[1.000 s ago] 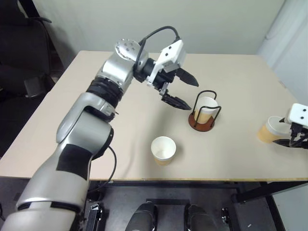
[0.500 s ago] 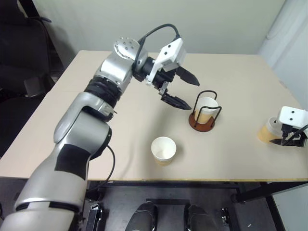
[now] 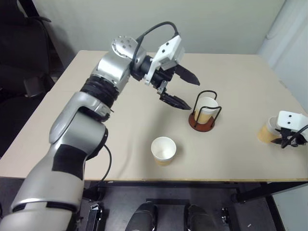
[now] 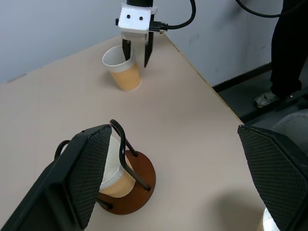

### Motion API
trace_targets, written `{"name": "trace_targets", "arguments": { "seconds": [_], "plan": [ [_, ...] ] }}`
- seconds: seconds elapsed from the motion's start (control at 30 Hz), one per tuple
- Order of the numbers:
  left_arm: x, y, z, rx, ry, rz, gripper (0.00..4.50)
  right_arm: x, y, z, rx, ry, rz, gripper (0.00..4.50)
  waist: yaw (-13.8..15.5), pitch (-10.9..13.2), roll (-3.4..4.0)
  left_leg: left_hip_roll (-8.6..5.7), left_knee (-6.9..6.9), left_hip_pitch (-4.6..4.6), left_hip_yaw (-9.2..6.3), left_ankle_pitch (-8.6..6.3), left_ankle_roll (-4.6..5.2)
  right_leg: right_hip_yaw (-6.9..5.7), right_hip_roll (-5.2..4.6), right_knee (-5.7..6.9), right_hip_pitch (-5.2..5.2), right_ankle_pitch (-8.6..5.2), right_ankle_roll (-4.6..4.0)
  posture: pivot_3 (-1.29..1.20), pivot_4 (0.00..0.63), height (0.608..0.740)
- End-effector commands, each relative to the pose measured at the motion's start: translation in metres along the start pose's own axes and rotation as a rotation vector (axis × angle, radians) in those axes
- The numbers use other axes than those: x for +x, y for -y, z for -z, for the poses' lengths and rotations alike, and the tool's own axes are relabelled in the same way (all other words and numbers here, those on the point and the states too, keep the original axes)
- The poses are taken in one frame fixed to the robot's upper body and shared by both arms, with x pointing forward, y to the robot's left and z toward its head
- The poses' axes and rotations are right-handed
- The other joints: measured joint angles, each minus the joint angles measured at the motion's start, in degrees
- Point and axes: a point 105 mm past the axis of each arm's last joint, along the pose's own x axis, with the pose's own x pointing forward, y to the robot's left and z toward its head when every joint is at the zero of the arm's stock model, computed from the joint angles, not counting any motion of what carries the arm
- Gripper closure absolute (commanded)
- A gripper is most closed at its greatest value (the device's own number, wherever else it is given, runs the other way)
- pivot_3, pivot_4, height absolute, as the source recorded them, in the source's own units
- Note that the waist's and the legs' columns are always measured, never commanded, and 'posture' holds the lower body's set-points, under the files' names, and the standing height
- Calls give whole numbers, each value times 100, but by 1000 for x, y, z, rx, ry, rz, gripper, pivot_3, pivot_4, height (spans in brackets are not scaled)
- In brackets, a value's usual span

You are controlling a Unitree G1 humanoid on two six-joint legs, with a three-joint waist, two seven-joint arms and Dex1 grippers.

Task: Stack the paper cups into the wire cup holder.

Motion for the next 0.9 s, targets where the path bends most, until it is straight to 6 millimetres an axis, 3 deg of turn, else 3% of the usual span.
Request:
{"name": "trace_targets", "arguments": {
  "seconds": [0.03, 0.07, 0.5, 0.9],
  "plan": [
    [-1, 6, -9, 37, 8, 46, 0, -9, 5, -3, -10, -4, 21, 4120, -1, 0, 0, 0, 0, 0, -1, 0, -1, 0, 0, 0, 0, 0, 0, 0, 150, 740],
    [-2, 6, -9, 37, 7, 47, 0, -9, 4, -3, -8, -4, 17, 4452, 0, 0, 0, 0, 0, 0, -2, -1, -2, -1, 0, -1, 0, 0, 0, 0, 150, 740],
    [-7, 11, -7, 25, 15, 55, 0, -14, 1, -5, 8, -1, 3, 4452, 2, 0, 0, 0, -3, -2, -4, -7, -8, -2, 1, -10, 2, -4, -8, 0, 150, 740],
    [-15, 15, 3, -70, 31, 41, 0, -27, -1, -39, -70, 80, 7, 4452, 0, 1, 2, 0, -4, -5, -8, -4, -29, -3, 3, -19, 2, -20, -34, 0, 150, 740]
  ]
}}
